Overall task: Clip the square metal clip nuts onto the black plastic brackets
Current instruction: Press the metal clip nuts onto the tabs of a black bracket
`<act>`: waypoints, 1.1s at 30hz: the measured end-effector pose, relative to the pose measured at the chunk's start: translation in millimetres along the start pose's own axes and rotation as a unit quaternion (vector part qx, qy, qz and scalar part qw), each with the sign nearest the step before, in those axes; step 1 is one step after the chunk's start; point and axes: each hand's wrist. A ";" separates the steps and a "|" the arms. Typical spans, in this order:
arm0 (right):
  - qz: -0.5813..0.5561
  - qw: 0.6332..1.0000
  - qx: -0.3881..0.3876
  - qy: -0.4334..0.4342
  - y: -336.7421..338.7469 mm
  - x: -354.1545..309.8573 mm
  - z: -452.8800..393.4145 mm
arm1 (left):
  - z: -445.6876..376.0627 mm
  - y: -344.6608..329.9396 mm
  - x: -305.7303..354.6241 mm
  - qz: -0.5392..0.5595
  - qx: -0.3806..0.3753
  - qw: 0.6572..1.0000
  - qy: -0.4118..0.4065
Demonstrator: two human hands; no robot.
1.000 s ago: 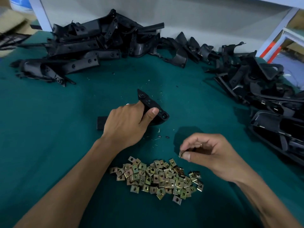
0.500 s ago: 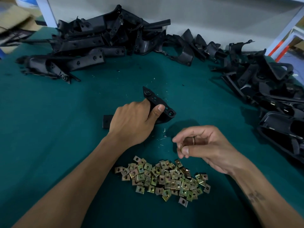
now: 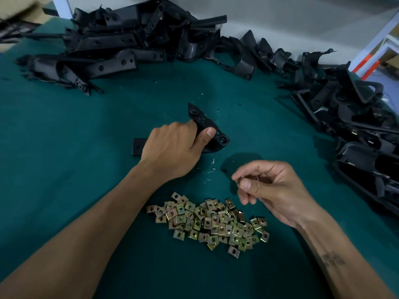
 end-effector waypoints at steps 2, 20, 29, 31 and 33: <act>-0.009 1.000 0.004 0.000 -0.4 0.0 2.7 | -0.1 -0.2 -0.2 -0.003 -0.001 1.000 0.002; -0.045 0.997 0.057 -0.026 -2.6 -1.7 14.1 | -0.4 -1.3 -1.5 -0.014 -0.001 1.000 -0.006; 0.003 0.995 0.064 -0.076 -5.3 -11.5 15.3 | -0.6 1.2 0.0 -0.001 -0.011 1.000 -0.001; 0.034 0.994 0.065 -0.082 -7.3 -14.1 16.0 | -0.6 1.9 0.6 -0.002 -0.016 1.000 0.004; 0.072 0.992 0.073 -0.078 -11.5 -15.0 16.2 | -0.1 2.3 1.2 -0.004 -0.017 1.000 0.009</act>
Point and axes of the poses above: each hand's wrist, its own z-axis away from the middle knuckle, its own y-axis out of the back of the hand, x = y × z, and after that the axes turned 3 degrees about y, right-handed
